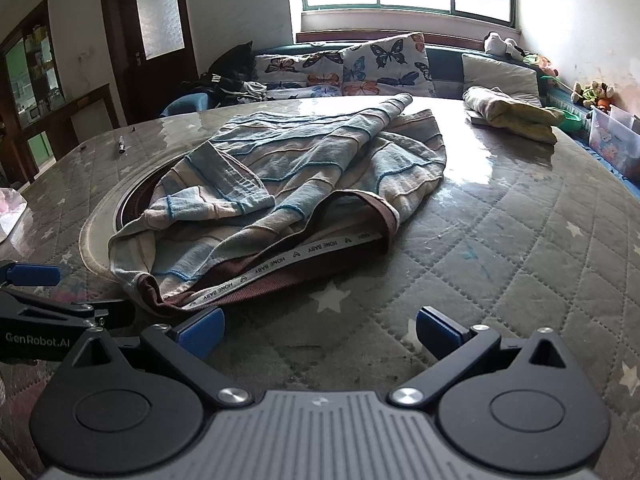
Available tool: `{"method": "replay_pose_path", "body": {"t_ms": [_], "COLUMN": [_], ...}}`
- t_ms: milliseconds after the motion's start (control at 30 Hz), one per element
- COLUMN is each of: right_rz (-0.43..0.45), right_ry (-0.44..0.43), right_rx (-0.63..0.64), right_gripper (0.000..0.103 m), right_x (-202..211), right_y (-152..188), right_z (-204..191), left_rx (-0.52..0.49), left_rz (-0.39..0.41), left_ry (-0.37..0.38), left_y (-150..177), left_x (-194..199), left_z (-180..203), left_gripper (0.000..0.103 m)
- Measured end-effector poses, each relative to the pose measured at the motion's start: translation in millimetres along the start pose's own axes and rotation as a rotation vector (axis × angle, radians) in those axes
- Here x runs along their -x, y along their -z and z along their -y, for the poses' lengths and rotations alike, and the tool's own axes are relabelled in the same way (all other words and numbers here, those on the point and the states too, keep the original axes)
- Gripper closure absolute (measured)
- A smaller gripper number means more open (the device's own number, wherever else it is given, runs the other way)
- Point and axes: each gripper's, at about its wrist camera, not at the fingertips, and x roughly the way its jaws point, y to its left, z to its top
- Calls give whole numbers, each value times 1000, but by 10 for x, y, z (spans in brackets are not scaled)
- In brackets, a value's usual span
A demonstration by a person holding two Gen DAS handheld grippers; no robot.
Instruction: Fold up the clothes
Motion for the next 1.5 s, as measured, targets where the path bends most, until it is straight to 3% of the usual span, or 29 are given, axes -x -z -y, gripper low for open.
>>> {"method": "replay_pose_path", "body": {"t_ms": [433,767,1033,1200,1367,1500], "right_rz": [-6,26,35,1,-20,-17], "right_ry": [-24,-3,33,60,50,48], "right_rx": [6,-11,-54,-53,-91,-114], "right_gripper": [0,1,14,22,32,41], "right_x": [-81,-140,-317,-618,-945,-1149], "right_y": [-61,-364,-686,-865,-1068,-1254], "right_z": [51,324,700,879,1063,1162], "left_rx": [-21,-167,-297,-382,-387,-346], "left_rz": [52,145,161,179,168,166], "left_ry": [-14,-26,33,48,75,109], "left_y": [-240,-542,-569,-526,-536,-577], "left_x": [-28,-245,-418,-469,-526,-533], "left_z": [-2,163,265,348,308,221], "left_gripper": [0,3,21,26,45,69]}}
